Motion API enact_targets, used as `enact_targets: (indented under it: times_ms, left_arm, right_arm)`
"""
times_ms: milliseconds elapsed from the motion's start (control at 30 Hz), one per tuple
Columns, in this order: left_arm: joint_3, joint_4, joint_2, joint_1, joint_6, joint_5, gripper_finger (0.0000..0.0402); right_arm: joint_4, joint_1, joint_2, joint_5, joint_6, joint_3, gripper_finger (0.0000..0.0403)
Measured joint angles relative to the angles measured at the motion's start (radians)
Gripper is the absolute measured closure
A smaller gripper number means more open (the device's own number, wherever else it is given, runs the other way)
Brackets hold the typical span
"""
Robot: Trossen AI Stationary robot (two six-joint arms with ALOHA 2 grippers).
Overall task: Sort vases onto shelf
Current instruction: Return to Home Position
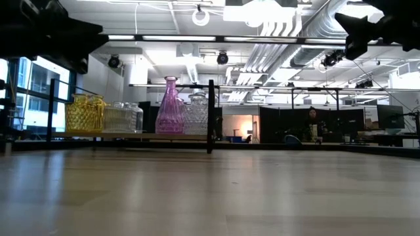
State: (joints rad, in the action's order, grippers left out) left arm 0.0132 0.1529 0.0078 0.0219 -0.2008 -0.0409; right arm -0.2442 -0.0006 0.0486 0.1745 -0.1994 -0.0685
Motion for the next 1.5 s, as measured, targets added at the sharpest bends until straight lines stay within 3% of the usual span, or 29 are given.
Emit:
enact_targets:
  times_ms: [167,267,567,967,1267,1500]
  left_arm:
    - [0.0,-0.035,0.0,-0.147,0.112,-0.194,0.0295]
    - [0.0,-0.095,0.001,-0.193,0.145,-0.247,0.0295]
    - [-0.001,-0.123,0.094,-0.234,0.157,-0.121,0.0295]
    - [-0.001,-0.112,0.291,-0.233,0.1,-0.187,0.0295]
    - [-0.001,-0.108,0.326,-0.232,0.116,-0.205,0.0295]
    - [-0.001,-0.108,0.344,-0.232,0.06,-0.205,0.0295]
  right_arm:
    - [0.028,0.0,0.0,-0.002,0.035,0.0,0.0194]
    - [0.043,0.0,0.0,-0.006,0.049,0.0,0.0194]
    - [0.16,0.0,0.001,-0.01,0.07,0.0,0.0194]
    - [0.315,0.0,0.0,-0.032,0.072,0.0,0.0194]
    - [0.402,0.0,0.005,-0.164,0.042,0.0,0.0194]
    - [0.402,0.0,0.005,-0.174,-0.052,0.0,0.0194]
